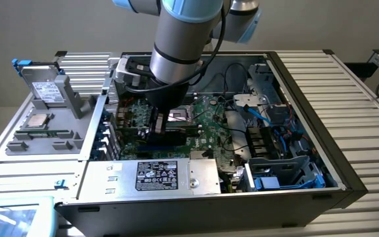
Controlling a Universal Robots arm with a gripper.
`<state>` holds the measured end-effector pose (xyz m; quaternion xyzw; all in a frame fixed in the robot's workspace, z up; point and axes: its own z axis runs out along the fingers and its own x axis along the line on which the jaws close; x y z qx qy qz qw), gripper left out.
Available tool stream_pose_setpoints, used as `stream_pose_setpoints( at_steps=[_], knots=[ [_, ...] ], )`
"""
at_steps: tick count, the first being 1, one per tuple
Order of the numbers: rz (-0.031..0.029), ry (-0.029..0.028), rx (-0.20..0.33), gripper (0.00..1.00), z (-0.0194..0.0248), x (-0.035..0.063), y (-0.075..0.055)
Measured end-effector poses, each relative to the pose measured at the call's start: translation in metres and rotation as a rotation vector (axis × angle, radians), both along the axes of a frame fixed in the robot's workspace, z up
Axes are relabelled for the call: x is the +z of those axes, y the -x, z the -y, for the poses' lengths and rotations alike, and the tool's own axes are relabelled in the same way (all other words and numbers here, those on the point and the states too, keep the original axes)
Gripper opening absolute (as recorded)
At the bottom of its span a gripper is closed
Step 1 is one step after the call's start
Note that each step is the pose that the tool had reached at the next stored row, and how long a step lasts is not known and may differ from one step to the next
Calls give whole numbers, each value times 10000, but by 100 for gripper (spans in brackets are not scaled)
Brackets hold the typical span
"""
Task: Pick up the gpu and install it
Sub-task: 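Insert the gpu into the slot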
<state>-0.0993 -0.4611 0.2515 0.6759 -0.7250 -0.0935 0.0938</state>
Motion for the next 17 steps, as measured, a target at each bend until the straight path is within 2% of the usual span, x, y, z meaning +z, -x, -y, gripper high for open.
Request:
stream_pose_setpoints(
  at_steps=[17],
  knots=[
    [0,4,140,27,-21,5,1]
  ],
)
